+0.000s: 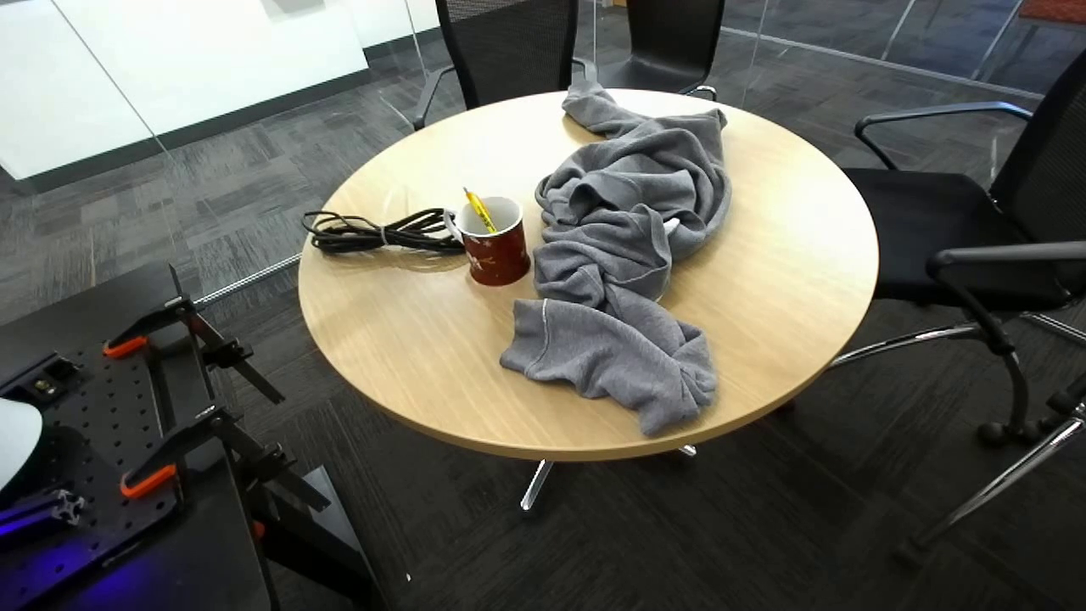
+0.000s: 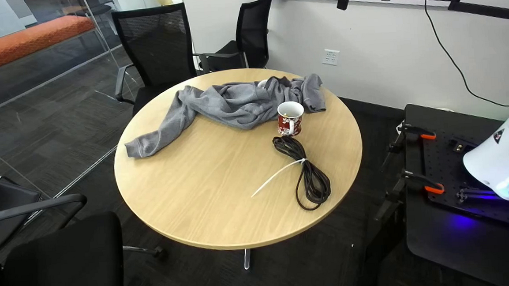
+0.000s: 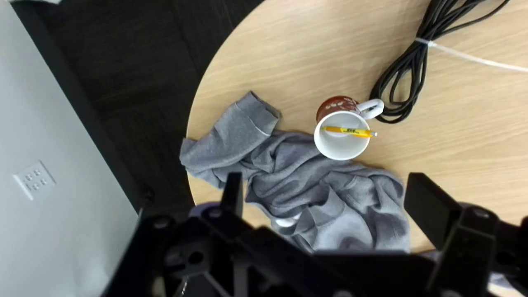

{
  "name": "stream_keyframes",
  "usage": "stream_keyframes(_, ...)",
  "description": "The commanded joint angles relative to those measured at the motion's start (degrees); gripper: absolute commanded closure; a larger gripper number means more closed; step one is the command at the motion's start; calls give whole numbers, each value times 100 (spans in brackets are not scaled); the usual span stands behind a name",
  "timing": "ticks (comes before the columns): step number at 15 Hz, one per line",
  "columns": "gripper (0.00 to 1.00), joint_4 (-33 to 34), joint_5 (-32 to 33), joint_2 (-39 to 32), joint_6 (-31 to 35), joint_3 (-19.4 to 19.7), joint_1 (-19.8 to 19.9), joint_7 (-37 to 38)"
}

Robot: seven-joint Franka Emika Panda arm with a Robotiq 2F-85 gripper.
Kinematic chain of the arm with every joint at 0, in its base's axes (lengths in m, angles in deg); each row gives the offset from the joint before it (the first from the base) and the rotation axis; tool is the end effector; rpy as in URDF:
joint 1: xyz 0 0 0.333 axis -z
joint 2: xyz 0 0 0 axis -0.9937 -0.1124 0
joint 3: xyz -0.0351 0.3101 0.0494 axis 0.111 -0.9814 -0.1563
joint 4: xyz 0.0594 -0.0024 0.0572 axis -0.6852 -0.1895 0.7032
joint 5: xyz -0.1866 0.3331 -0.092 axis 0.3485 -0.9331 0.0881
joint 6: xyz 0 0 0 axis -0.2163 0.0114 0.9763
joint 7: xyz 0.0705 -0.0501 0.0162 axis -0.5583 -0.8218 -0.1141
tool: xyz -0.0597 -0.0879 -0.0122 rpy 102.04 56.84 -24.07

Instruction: Pick up the pen from the cup and put it on the table

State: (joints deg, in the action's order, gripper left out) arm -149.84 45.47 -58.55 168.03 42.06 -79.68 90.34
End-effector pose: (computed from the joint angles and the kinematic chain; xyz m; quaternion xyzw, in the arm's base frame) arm 0.4433 -0.0154 0.5212 0.9798 -0.1633 0.0593 0.0986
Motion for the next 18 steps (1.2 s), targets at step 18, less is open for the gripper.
stream_keyframes(18, 0, -992, -2729, -145, 2830, 1879, -921, -5866)
